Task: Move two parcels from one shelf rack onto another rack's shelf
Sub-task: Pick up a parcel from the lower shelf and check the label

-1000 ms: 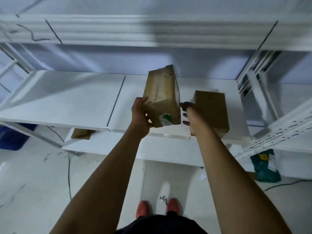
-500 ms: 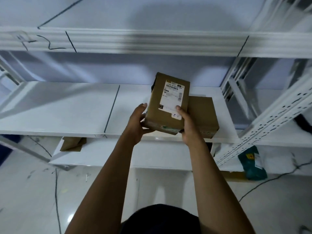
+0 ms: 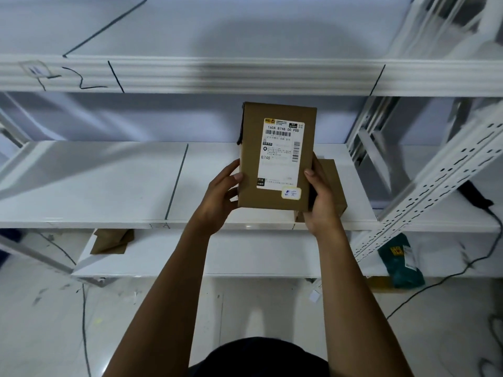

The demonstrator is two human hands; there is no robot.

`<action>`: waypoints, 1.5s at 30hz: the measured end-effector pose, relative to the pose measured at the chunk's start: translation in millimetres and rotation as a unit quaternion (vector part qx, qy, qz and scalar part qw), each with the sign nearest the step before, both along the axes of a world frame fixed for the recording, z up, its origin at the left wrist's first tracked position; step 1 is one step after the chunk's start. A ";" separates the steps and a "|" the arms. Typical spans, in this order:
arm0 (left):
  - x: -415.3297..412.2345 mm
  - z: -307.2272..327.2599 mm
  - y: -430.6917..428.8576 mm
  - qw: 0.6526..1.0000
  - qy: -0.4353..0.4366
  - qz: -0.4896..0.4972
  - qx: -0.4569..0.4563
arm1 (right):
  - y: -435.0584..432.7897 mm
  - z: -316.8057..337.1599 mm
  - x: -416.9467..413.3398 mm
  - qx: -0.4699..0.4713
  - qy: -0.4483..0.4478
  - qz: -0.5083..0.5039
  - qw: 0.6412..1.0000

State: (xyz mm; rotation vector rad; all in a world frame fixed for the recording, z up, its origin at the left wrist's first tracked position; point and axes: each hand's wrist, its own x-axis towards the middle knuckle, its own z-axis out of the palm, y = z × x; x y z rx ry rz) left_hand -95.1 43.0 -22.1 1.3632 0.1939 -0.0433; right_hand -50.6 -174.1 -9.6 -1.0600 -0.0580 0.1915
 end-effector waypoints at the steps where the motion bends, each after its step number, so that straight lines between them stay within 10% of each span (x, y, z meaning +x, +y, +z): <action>1: 1.0 -0.4 0.2 1.000 -0.002 -0.001 0.000 | -0.4 2.0 0.2 0.000 -0.004 0.000 1.000; 45: -1.6 7.9 -7.4 0.999 -0.030 -0.006 -0.034 | -7.2 24.8 -4.2 -0.027 -0.033 0.015 0.999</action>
